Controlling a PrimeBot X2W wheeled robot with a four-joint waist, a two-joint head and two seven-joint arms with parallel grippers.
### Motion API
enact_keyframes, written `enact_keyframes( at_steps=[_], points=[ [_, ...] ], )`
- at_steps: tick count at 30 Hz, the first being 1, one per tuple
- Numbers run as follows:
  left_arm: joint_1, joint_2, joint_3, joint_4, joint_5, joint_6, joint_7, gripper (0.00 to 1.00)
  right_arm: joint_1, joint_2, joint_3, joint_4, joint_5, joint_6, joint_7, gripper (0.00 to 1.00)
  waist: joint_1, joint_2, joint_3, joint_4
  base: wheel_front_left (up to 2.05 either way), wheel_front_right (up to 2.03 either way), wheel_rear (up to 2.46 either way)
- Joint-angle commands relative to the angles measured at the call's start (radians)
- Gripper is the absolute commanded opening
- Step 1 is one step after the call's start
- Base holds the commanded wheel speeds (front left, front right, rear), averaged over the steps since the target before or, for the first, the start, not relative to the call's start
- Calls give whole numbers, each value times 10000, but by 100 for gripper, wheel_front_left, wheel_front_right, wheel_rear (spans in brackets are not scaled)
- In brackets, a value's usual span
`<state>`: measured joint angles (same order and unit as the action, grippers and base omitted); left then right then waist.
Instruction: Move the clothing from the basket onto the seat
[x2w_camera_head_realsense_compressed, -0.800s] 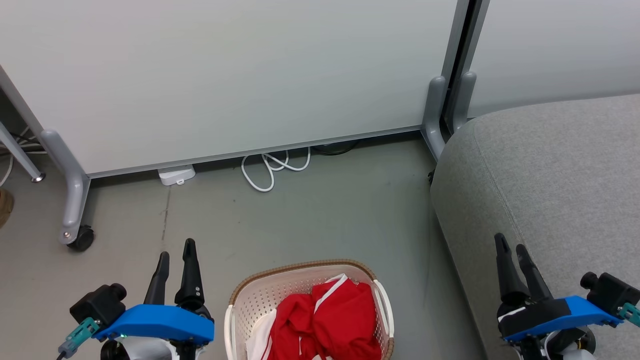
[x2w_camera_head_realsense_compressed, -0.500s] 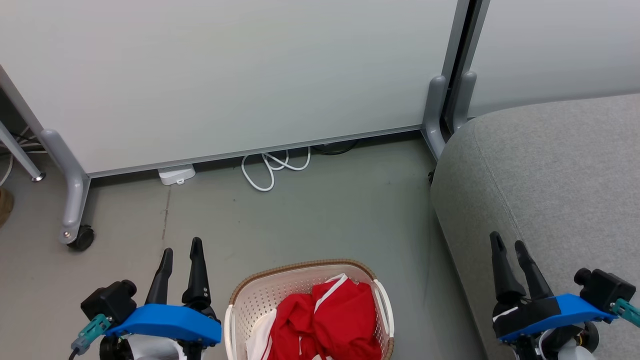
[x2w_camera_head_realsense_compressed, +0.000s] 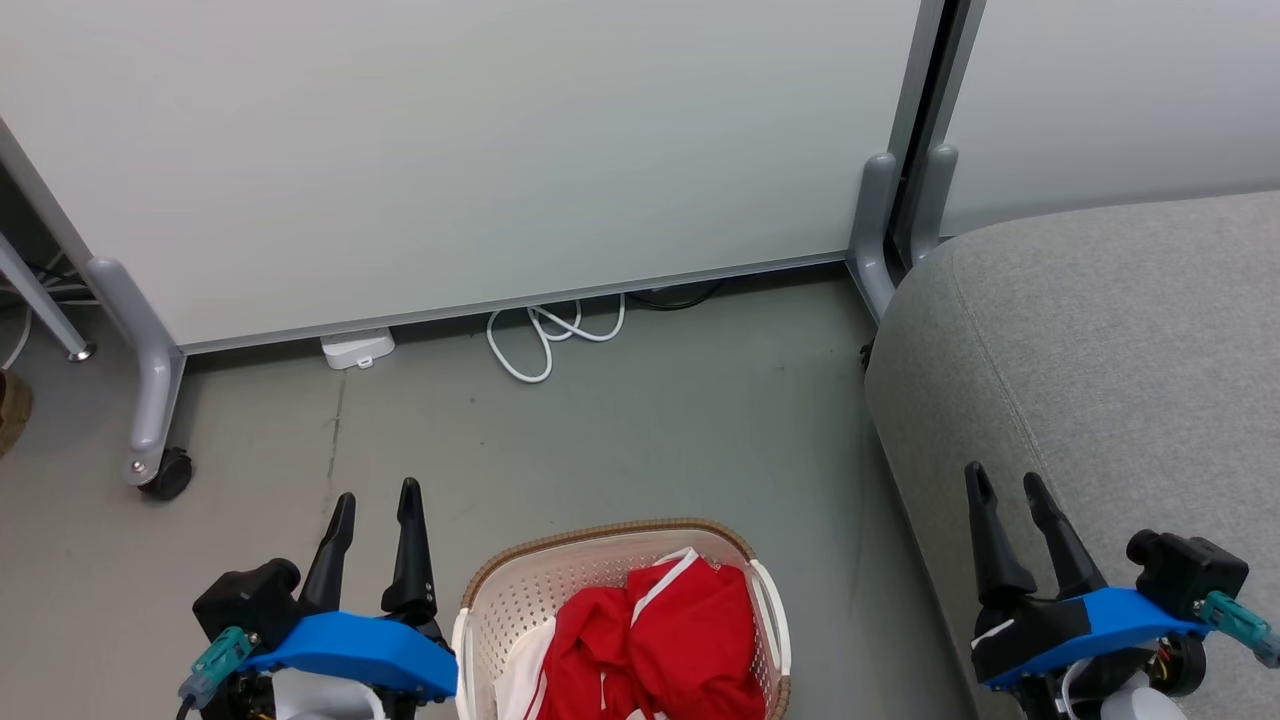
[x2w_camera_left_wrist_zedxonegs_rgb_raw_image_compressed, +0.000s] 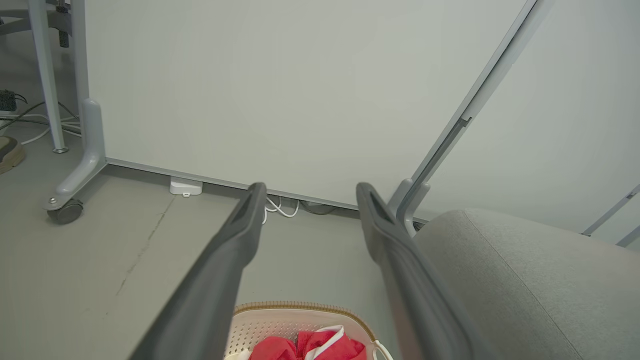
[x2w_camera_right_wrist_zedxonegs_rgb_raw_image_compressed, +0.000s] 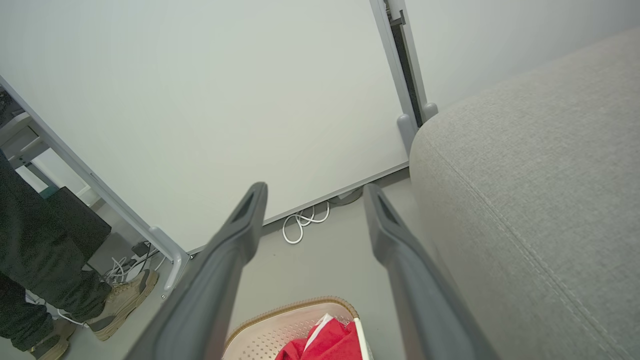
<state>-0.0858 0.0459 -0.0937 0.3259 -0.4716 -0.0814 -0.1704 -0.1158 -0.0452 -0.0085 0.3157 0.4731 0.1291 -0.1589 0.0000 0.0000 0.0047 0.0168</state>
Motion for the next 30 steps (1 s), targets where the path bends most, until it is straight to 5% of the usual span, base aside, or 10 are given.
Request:
enact_keyframes(
  at_steps=[1, 30],
  points=[
    [-226, 54, -46, -9, 263, -57, -113, 100, -210, -68, 7, -37, -306, 19, -102, 100, 0, 0, 4, 3, 0, 0, 0],
    [-313, 56, -356, 334, 1195, 104, -709, 100, -281, -75, 60, 90, -2550, 22, -647, 100, 0, 0, 2, 84, 0, 0, 0]
  ],
)
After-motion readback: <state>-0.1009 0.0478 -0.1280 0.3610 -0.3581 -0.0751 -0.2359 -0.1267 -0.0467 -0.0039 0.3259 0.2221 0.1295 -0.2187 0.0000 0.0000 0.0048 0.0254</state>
